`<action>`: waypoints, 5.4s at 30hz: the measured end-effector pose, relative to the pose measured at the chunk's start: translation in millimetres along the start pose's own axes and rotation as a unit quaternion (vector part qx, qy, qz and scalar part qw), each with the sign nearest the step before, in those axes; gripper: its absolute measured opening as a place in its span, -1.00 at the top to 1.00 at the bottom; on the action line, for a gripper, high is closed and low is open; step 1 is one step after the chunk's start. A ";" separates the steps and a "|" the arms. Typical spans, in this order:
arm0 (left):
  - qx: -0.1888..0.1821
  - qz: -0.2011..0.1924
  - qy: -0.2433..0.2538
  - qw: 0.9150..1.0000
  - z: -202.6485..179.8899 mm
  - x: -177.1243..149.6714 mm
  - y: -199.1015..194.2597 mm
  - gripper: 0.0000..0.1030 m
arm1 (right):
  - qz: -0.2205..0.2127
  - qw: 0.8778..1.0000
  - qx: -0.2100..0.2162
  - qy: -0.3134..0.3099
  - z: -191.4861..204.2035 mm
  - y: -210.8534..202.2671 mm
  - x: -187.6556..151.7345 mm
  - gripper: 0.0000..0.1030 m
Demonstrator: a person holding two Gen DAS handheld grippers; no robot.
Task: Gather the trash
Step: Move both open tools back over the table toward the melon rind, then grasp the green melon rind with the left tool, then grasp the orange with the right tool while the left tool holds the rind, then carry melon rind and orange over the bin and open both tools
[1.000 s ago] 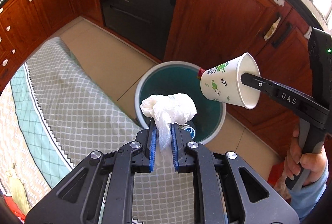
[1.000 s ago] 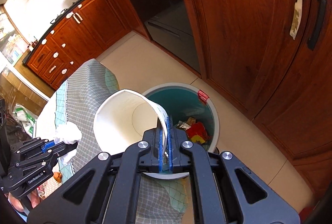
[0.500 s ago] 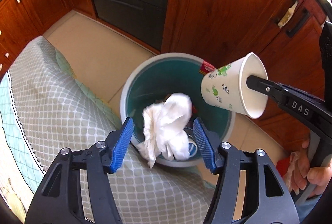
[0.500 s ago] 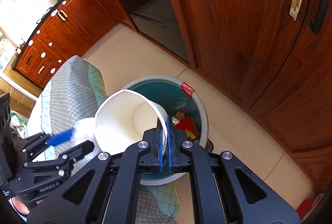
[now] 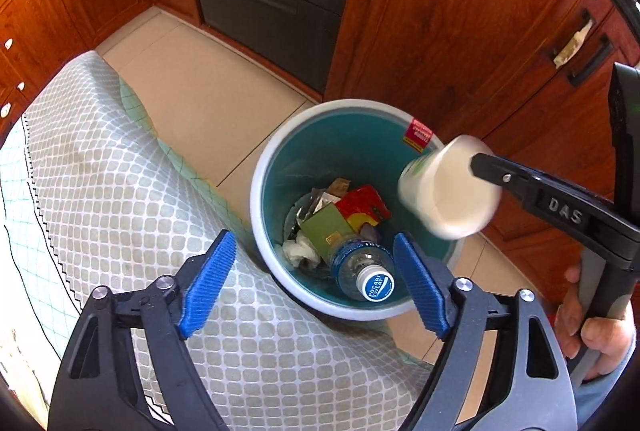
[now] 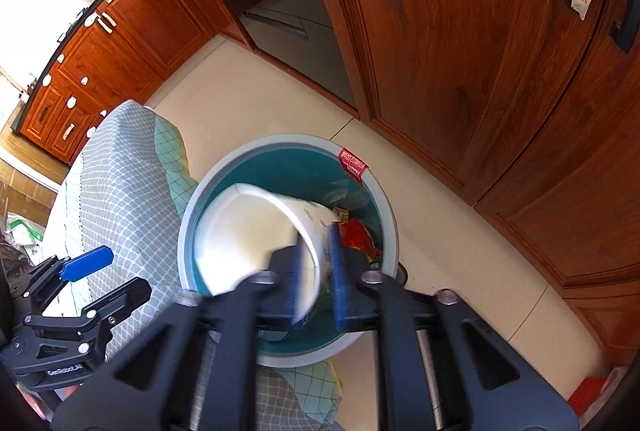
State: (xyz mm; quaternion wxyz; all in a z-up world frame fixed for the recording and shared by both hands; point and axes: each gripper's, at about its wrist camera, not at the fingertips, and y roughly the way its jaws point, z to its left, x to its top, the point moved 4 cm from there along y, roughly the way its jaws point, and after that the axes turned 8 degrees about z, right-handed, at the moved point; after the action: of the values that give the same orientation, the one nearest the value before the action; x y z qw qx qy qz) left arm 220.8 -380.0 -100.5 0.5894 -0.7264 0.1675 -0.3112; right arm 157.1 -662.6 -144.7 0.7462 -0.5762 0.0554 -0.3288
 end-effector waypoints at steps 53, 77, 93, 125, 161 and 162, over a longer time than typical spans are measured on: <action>0.056 -0.021 -0.158 0.986 178.6 -253.1 -115.7 -0.91 | 0.067 0.977 0.058 -0.193 218.6 -9.9 -134.8 -0.71; 0.034 0.000 -0.212 0.977 158.5 -345.8 -109.8 -0.08 | 0.119 0.955 0.097 -0.255 265.5 -0.2 -229.4 -0.71; -0.007 0.008 -0.231 0.973 156.3 -349.3 -113.3 -0.09 | 0.123 0.956 0.106 -0.244 262.0 2.9 -225.8 -0.71; 0.016 -0.033 -0.260 0.965 213.9 -315.8 -101.2 0.76 | 0.122 0.937 0.106 -0.310 337.5 43.6 -231.8 -0.56; -0.007 -0.057 -0.185 0.981 171.0 -247.2 -126.8 0.75 | 0.054 0.958 0.148 -0.240 273.0 -16.0 -164.6 0.56; -0.007 -0.059 -0.176 0.983 165.5 -240.4 -128.5 0.75 | 0.045 0.960 0.148 -0.234 265.3 -21.5 -157.6 0.56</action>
State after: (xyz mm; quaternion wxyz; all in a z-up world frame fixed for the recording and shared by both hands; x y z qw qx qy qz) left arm 132.2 -76.8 -56.7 0.5855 -0.7822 0.0202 -0.2119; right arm 147.8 -359.3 -84.6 0.8294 -0.5169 -0.1441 -0.1555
